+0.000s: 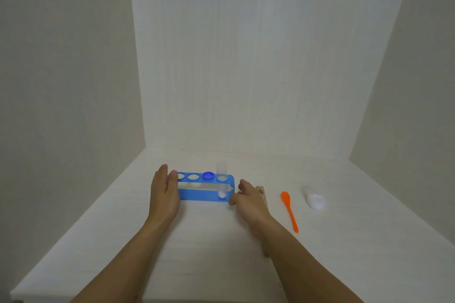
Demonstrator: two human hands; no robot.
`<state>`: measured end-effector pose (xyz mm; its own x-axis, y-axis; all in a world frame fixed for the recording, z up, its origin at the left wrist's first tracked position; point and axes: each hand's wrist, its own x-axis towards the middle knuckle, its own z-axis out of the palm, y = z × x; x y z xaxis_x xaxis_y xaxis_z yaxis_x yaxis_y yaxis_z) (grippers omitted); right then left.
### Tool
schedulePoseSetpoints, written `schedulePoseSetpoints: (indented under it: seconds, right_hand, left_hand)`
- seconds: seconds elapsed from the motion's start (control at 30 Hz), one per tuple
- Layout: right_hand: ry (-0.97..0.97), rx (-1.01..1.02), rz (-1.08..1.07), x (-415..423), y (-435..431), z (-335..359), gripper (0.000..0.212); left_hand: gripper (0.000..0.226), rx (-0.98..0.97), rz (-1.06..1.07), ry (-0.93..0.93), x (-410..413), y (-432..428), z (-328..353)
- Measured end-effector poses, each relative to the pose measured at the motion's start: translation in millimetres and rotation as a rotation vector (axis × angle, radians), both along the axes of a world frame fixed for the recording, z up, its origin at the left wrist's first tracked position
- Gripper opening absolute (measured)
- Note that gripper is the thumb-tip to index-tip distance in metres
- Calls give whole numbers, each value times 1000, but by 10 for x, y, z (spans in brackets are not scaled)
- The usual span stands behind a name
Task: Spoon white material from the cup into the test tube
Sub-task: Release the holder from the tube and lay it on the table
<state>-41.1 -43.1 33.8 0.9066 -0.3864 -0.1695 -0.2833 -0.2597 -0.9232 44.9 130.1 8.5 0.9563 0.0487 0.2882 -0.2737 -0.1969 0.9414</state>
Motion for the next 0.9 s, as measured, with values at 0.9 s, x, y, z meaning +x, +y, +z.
schedulePoseSetpoints:
  seconds: [0.9]
  right_hand:
    - [-36,-15,79,-210,129,-9,61]
  left_hand:
    - [53,-84,-110,206,-88,116,-111]
